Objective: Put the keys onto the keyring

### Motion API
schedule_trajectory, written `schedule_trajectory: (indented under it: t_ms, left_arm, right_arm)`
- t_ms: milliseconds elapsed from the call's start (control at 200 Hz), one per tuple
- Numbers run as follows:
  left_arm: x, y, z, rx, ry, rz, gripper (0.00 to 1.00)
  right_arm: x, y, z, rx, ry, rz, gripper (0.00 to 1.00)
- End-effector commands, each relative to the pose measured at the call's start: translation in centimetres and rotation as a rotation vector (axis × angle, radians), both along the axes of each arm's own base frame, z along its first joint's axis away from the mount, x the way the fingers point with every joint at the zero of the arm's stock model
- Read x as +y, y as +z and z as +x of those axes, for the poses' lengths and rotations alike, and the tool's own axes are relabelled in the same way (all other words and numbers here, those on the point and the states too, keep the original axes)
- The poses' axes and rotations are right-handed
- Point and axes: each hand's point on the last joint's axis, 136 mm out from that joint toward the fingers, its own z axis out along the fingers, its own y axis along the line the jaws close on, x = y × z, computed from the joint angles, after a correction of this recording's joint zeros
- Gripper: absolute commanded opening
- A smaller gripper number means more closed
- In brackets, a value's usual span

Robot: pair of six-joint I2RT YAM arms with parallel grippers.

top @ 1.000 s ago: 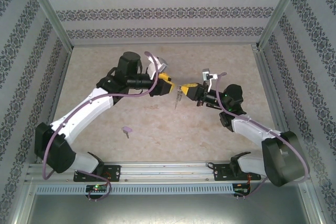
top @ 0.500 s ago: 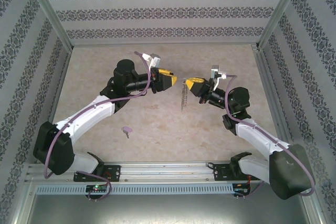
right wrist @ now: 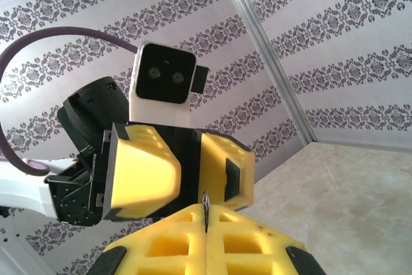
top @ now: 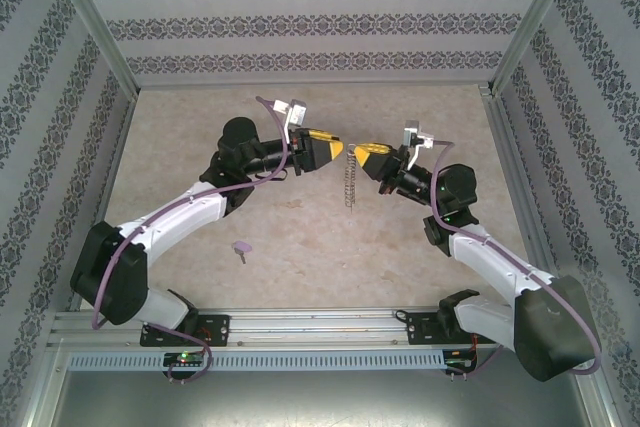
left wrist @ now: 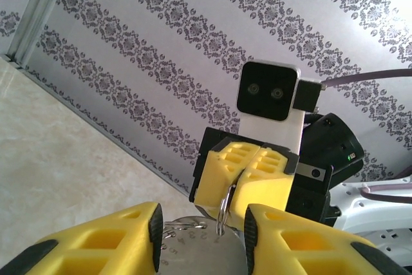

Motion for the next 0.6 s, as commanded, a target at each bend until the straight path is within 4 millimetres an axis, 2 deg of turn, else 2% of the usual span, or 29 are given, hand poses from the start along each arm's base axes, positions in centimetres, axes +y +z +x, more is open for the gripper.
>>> schedule_trajectory:
  t_ms: [0, 595]
  left_arm:
    - [-0.74, 0.6, -0.79, -0.026, -0.044, -0.029, 0.39]
    - [-1.59, 1.04, -1.02, -0.038, -0.072, -0.045, 0.36]
  right_arm:
    - [0.22, 2.65, -0.49, -0.097, -0.001, 0.031, 0.0]
    - [0.48, 2.39, -0.15, -0.085, 0.009, 0.027, 0.0]
